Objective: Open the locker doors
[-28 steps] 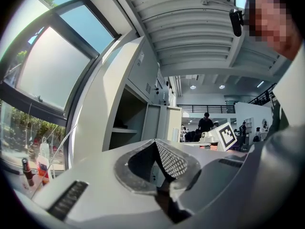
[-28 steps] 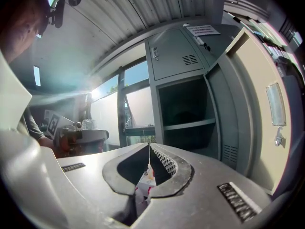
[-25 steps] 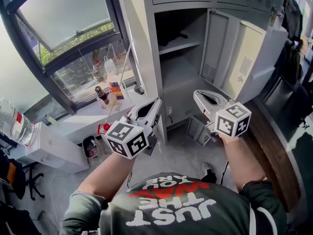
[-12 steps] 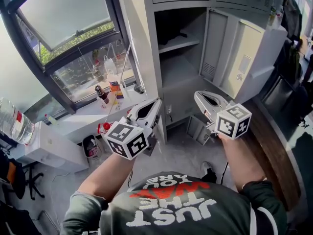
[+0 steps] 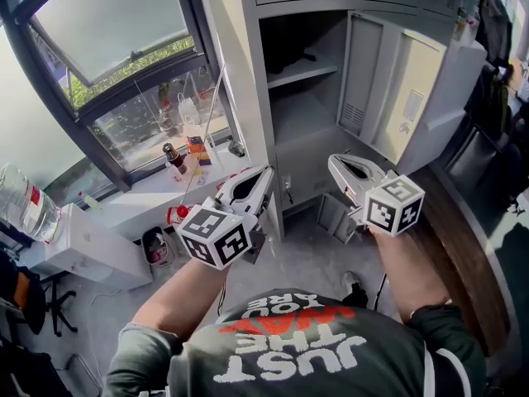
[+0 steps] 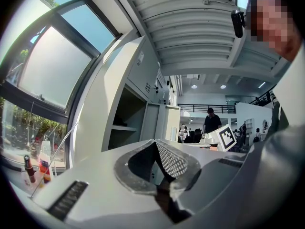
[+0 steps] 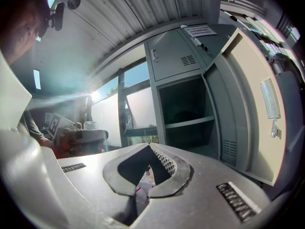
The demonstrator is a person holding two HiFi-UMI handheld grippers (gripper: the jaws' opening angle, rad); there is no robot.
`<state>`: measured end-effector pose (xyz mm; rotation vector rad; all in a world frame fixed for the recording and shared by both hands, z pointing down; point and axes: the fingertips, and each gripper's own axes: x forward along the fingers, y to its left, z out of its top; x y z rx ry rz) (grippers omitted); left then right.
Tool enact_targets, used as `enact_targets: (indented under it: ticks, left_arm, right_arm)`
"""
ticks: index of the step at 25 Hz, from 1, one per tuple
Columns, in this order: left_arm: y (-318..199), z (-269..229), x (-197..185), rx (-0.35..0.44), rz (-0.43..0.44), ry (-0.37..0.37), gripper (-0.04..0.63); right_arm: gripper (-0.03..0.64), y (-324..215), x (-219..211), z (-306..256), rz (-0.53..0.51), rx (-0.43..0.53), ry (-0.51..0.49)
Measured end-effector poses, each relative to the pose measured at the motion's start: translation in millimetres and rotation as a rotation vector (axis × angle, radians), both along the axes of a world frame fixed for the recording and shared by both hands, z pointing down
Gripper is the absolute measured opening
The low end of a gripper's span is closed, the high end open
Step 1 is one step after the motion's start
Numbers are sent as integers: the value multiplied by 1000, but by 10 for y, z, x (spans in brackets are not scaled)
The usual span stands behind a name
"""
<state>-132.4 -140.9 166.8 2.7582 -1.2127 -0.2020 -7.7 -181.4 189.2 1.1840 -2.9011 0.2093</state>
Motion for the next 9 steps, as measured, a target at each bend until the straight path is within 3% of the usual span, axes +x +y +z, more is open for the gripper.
enact_targets:
  ticks: [9]
  left_arm:
    - [64,-13,-26,2,-5,-4,-3]
  right_arm:
    - [34,62,-15,-2,-4,1,-2]
